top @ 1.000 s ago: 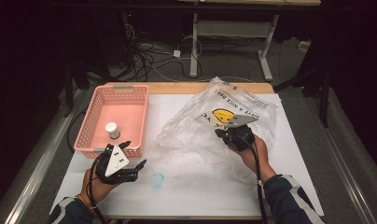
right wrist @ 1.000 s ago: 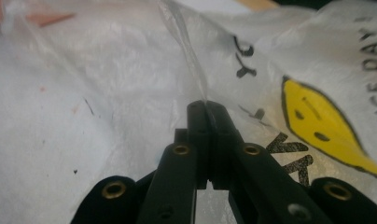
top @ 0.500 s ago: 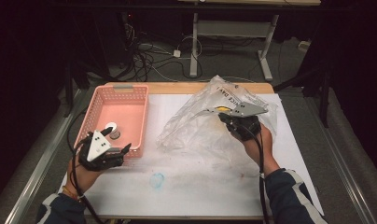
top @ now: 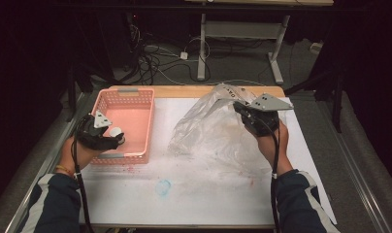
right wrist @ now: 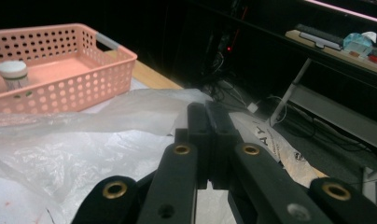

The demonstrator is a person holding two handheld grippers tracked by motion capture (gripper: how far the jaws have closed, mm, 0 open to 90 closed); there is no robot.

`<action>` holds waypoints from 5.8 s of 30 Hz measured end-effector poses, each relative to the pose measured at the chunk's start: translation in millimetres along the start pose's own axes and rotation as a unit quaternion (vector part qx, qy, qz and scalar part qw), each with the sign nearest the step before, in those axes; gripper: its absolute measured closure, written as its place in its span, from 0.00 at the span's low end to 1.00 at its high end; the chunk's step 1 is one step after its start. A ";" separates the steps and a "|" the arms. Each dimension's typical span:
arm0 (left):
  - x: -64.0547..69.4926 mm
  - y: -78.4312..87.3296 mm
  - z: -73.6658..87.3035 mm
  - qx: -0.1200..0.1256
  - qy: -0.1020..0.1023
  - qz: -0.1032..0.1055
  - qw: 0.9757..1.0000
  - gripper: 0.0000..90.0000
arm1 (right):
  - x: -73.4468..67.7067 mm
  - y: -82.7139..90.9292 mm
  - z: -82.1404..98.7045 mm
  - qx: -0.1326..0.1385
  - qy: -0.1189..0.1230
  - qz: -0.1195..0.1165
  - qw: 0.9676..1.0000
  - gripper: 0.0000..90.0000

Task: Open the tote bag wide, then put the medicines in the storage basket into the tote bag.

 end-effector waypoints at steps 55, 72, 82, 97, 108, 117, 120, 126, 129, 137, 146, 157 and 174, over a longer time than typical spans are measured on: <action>-8.1 -15.8 -15.9 -0.014 0.039 0.064 0.997 0.54 | -15.6 -2.7 11.4 -0.015 0.027 -0.038 0.999 1.00; 11.5 1.5 -21.0 0.059 0.033 0.077 0.995 0.54 | -21.5 -11.4 12.4 -0.022 0.038 -0.042 0.998 1.00; 20.2 10.3 -26.9 0.084 0.026 0.087 0.992 0.54 | -25.4 -14.1 10.0 -0.019 0.039 -0.046 0.998 1.00; 50.3 21.0 -52.3 0.135 -0.006 0.098 0.986 0.54 | -26.3 -14.3 9.7 -0.015 0.036 -0.050 0.998 1.00; 87.6 41.7 -65.6 0.170 -0.045 0.127 0.976 0.54 | -29.6 -16.0 10.7 -0.019 0.039 -0.055 0.998 1.00; 135.2 58.1 -76.9 0.195 -0.097 0.159 0.963 0.54 | -36.9 -13.7 9.5 -0.020 0.047 -0.061 0.997 1.00; 152.8 60.8 -78.7 0.199 -0.113 0.171 0.958 0.54 | -39.1 -12.2 7.7 -0.018 0.050 -0.064 0.997 1.00; 186.9 47.2 -82.0 0.190 -0.144 0.188 0.953 0.54 | -42.2 -10.2 6.1 -0.017 0.049 -0.067 0.996 1.00; 201.7 31.4 -83.5 0.175 -0.149 0.200 0.952 0.54 | -43.9 -10.0 5.5 -0.016 0.050 -0.069 0.996 1.00; 234.4 -12.2 -88.4 0.141 -0.169 0.202 0.954 0.54 | -49.3 -6.3 0.3 -0.005 0.040 -0.090 0.995 1.00; 259.1 -62.6 -94.7 0.108 -0.185 0.185 0.959 0.54 | -46.9 -4.9 1.8 -0.007 0.038 -0.087 0.995 1.00; 265.1 -86.4 -110.1 0.110 -0.153 0.179 0.965 0.53 | -40.8 -3.6 4.0 -0.009 0.034 -0.083 0.996 1.00; 267.0 -54.5 -106.3 0.142 -0.159 0.180 0.960 0.35 | -34.6 -5.3 8.1 -0.015 0.031 -0.076 0.997 1.00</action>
Point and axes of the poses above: each handheld gripper's, and its own axes: y roughly backward along the jaws, z roughly out of its underside, x roughly to its right, the point moved 4 cm from there along -y, roughly forward along the jaws, and after that the axes turned 5 degrees about y, right-handed, at the moved point
